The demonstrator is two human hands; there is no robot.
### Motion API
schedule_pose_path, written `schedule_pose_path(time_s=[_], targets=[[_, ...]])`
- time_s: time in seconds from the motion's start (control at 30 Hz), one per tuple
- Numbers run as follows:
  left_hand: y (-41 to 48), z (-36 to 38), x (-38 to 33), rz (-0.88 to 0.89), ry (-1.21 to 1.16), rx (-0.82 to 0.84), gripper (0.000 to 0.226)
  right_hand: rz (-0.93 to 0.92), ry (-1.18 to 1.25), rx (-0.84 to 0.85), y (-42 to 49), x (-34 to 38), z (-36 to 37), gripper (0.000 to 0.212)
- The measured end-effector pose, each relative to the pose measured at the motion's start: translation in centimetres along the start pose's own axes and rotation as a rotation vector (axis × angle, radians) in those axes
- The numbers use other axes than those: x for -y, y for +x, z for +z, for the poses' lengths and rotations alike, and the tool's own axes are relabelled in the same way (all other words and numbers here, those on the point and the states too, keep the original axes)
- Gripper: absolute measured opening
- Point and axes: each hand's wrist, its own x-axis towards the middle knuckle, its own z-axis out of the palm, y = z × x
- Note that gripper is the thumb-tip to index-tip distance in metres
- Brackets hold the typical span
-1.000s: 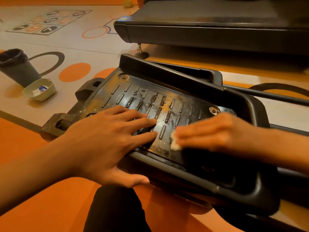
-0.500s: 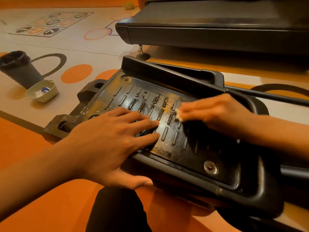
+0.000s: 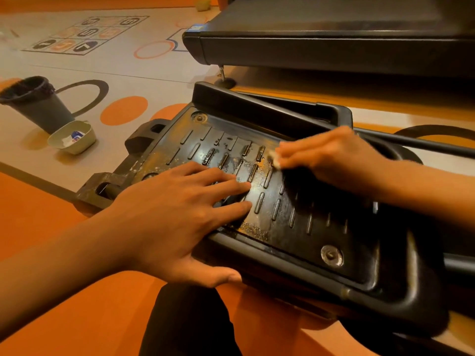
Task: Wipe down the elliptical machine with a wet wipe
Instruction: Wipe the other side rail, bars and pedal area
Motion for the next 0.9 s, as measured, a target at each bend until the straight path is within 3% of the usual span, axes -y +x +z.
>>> schedule_pose_path(time_s=[0.13, 0.27, 0.37, 0.53, 0.67, 0.77, 0.9], targets=[[0.0, 0.0, 0.0, -0.007, 0.002, 0.004, 0.091, 0.093, 0.03, -0.076, 0.1, 2.0, 0.4, 0.023], [0.1, 0.1, -0.1, -0.004, -0.001, 0.002, 0.091, -0.095, 0.254, 0.047, -2.0, 7.7, 0.2, 0.024], [0.1, 0.1, 0.0, -0.001, 0.001, 0.009, 0.091, -0.216, 0.253, 0.13, -2.0, 6.1, 0.0, 0.028], [0.0, 0.0, -0.1, -0.014, 0.006, 0.015, 0.092, -0.043, 0.216, -0.021, -0.7, 4.8, 0.4, 0.025], [0.1, 0.0, -0.1, -0.007, -0.002, 0.003, 0.091, -0.13, 0.431, 0.133, -2.5, 7.7, 0.0, 0.028], [0.1, 0.0, -0.2, -0.007, 0.002, -0.013, 0.091, -0.085, 0.479, 0.217, -3.3, 6.6, -1.2, 0.03], [0.0, 0.0, -0.2, -0.034, 0.008, 0.0, 0.091, -0.018, 0.414, 0.131, -4.2, 8.0, -1.3, 0.033]])
